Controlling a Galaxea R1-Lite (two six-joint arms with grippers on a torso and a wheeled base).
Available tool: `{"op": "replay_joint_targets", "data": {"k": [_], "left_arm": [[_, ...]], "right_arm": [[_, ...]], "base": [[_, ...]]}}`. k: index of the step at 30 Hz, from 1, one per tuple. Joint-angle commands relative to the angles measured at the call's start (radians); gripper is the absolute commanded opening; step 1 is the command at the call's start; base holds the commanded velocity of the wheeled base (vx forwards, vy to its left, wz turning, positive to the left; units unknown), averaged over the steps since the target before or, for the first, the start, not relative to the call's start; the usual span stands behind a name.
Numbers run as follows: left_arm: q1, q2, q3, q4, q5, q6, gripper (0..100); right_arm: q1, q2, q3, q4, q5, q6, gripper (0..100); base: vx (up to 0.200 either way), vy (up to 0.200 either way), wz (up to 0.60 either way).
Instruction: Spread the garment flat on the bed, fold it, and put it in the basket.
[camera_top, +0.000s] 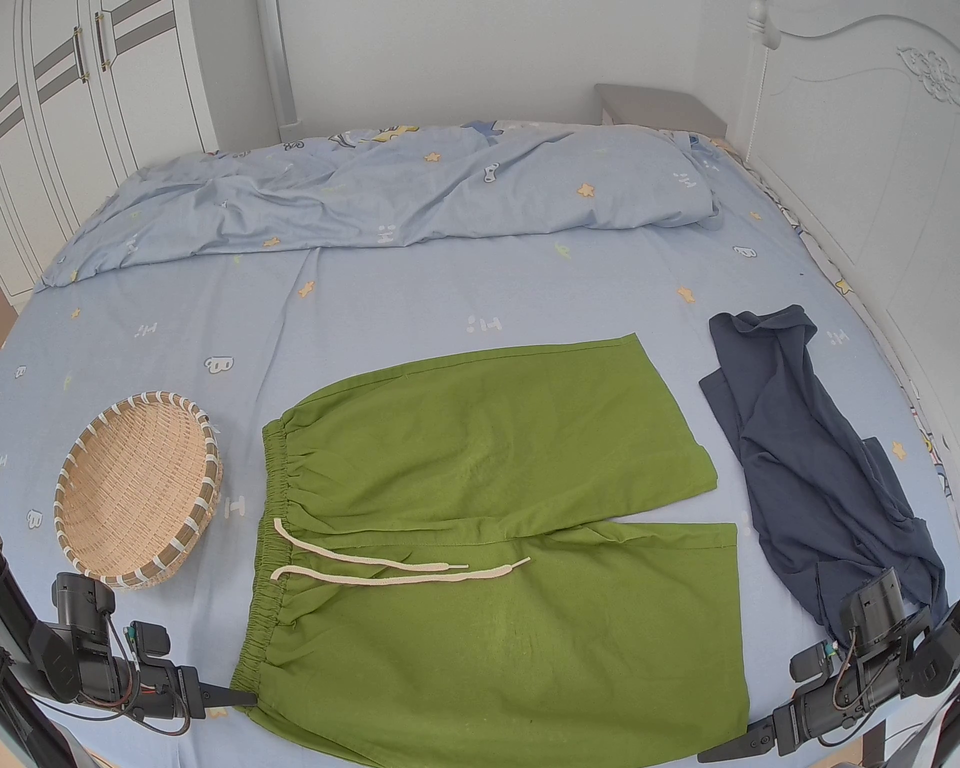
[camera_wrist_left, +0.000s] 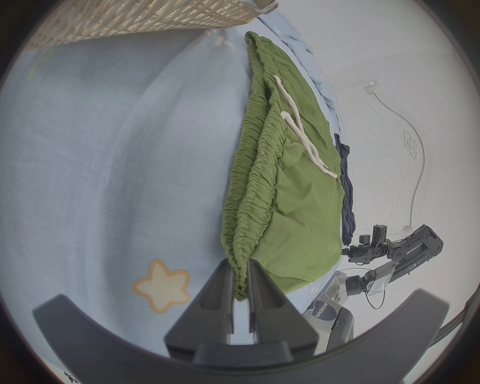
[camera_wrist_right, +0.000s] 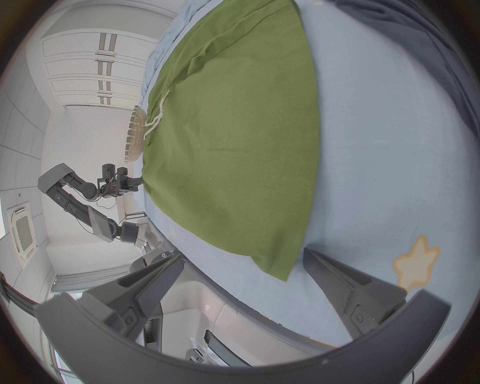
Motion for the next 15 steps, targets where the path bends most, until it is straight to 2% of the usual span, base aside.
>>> {"op": "replay_joint_targets", "data": {"k": [1, 7, 15], "left_arm": [[-0.001, -0.004, 0.018, 0.0, 0.0, 0.0, 0], [0.001, -0.008, 0.018, 0.004, 0.0, 0.0, 0], [0.002, -0.012, 0.018, 0.007, 0.0, 0.0, 0]], "right_arm": [[0.026, 0.039, 0.018, -0.02, 0.01, 0.003, 100], [0.043, 0.082, 0.018, -0.072, 0.013, 0.003, 100], [0.031, 0.084, 0.018, -0.071, 0.011, 0.003, 100]], "base": [[0.0, 0.0, 0.0], [0.0, 0.0, 0.0], [0.0, 0.0, 0.0]]}}
